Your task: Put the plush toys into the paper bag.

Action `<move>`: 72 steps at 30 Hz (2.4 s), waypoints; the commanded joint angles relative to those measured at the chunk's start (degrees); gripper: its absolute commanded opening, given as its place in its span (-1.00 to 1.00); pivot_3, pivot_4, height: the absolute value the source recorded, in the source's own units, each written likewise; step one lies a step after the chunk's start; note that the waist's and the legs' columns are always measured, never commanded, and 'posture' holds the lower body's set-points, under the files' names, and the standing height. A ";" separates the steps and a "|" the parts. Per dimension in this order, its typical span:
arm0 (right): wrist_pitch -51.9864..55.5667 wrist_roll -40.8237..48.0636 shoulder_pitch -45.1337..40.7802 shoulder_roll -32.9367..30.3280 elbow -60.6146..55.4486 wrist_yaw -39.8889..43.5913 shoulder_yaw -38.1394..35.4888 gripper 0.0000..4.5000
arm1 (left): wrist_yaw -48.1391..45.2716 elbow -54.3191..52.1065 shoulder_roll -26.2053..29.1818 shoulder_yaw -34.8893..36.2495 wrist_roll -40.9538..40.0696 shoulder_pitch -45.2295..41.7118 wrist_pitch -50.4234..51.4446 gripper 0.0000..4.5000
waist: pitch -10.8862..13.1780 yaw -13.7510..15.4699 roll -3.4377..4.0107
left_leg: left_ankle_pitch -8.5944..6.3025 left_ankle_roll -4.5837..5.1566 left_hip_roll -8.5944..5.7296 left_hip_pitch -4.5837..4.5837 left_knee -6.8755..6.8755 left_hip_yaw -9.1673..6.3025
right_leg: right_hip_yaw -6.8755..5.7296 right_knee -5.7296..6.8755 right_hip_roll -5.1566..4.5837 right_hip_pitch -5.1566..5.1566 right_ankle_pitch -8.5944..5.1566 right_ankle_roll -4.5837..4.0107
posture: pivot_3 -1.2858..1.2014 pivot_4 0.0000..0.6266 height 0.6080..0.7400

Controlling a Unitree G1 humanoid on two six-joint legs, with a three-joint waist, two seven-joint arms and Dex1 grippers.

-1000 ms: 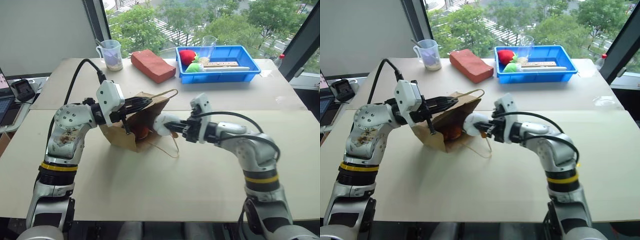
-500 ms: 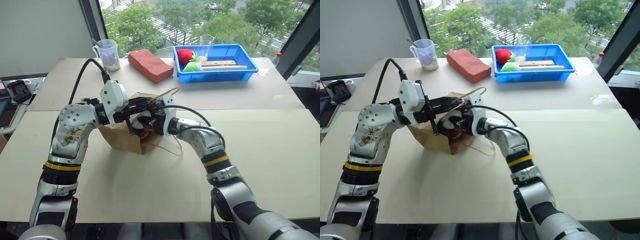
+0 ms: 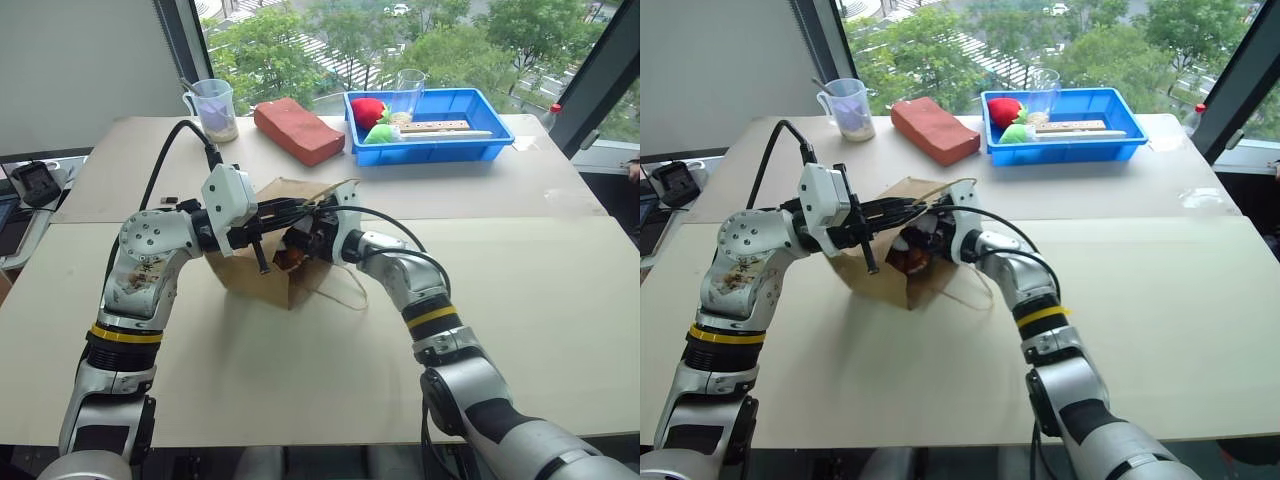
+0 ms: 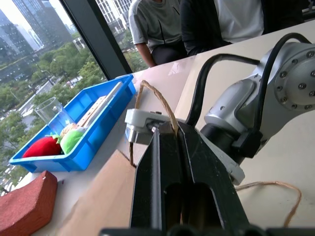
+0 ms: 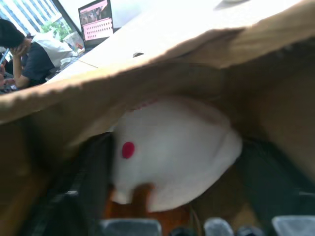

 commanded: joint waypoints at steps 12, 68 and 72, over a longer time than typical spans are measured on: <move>20.14 7.45 13.12 -16.06 -35.53 5.82 0.35 0.98 | 1.20 -0.24 -0.27 0.68 -0.04 -0.25 -1.20 -1.00 | 0.00 -0.06 -0.01 | -0.01 0.02 0.00 -0.01 0.00 0.00 | 0.01 -0.05 0.00 0.02 0.00 0.00 | 0.03 -0.52 1.00; 30.60 11.07 20.76 -19.23 -43.18 3.42 7.79 0.98 | 14.50 -2.35 -4.38 2.96 -9.86 -7.74 25.83 -1.00 | 0.01 1.39 -0.05 | -0.01 0.02 -0.01 0.03 0.12 0.01 | 0.02 -0.26 0.00 0.10 -0.01 0.00 | 0.03 -0.52 1.00; 31.26 11.33 21.12 -19.42 -42.36 3.37 8.81 0.47 | 14.75 -3.10 -4.11 3.19 -10.06 -7.28 26.30 -1.00 | 0.01 1.42 -0.05 | -0.01 0.02 -0.01 0.01 0.11 0.00 | 0.00 -0.26 0.00 0.11 0.00 0.00 | 0.03 -0.52 1.00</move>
